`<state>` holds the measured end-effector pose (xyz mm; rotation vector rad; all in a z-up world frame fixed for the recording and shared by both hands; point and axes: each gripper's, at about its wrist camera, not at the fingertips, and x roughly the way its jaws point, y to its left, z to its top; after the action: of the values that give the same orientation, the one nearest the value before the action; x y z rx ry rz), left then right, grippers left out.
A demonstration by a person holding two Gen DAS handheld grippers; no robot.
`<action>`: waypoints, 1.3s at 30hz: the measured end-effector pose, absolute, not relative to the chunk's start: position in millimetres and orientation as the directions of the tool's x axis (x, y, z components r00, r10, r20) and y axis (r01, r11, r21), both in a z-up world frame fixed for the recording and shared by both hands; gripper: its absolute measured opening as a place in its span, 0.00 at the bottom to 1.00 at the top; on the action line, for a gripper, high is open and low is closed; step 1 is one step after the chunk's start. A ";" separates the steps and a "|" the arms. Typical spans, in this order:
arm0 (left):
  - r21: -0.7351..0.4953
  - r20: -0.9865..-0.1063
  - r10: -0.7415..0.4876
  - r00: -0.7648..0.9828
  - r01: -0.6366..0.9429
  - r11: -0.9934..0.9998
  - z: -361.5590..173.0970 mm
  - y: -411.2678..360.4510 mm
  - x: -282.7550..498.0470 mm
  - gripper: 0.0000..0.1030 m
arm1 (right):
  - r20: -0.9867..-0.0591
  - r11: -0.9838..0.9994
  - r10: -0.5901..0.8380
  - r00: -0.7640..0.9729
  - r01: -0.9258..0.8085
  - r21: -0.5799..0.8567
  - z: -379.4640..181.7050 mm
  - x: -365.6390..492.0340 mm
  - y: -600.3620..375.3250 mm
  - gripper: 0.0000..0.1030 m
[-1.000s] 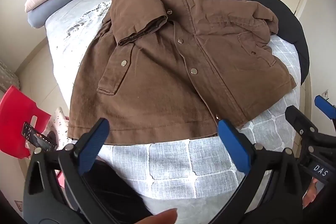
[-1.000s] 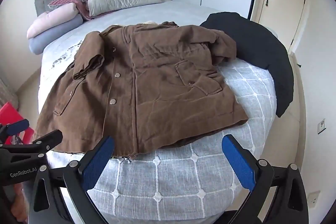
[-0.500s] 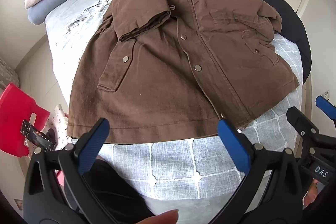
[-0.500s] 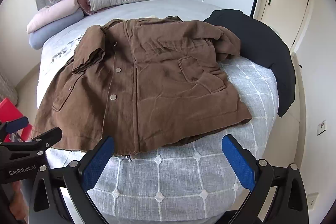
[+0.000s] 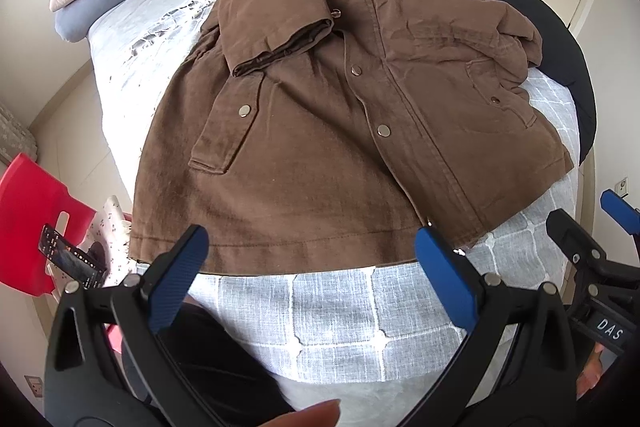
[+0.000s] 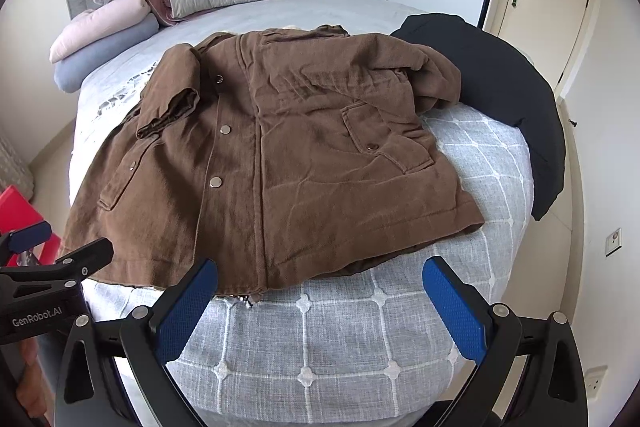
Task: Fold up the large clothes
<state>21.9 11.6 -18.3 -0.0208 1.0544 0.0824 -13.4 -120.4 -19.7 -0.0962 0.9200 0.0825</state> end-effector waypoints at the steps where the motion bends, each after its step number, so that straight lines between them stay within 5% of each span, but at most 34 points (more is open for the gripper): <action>1: 0.023 -0.869 0.058 0.491 -0.078 0.997 -18.4 11.3 21.7 1.00 | -0.797 0.992 0.031 0.603 -0.113 -0.047 -19.8 -13.5 -120.2 1.00; 39: 0.027 -0.870 0.062 0.489 -0.079 0.997 -19.9 12.8 19.9 1.00 | -0.798 0.993 0.034 0.602 -0.111 -0.042 -19.4 -14.6 -119.6 1.00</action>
<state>19.9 12.8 -19.9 -0.0175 1.0566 0.0853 -14.6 -119.6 -19.4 -0.0903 0.9218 0.0839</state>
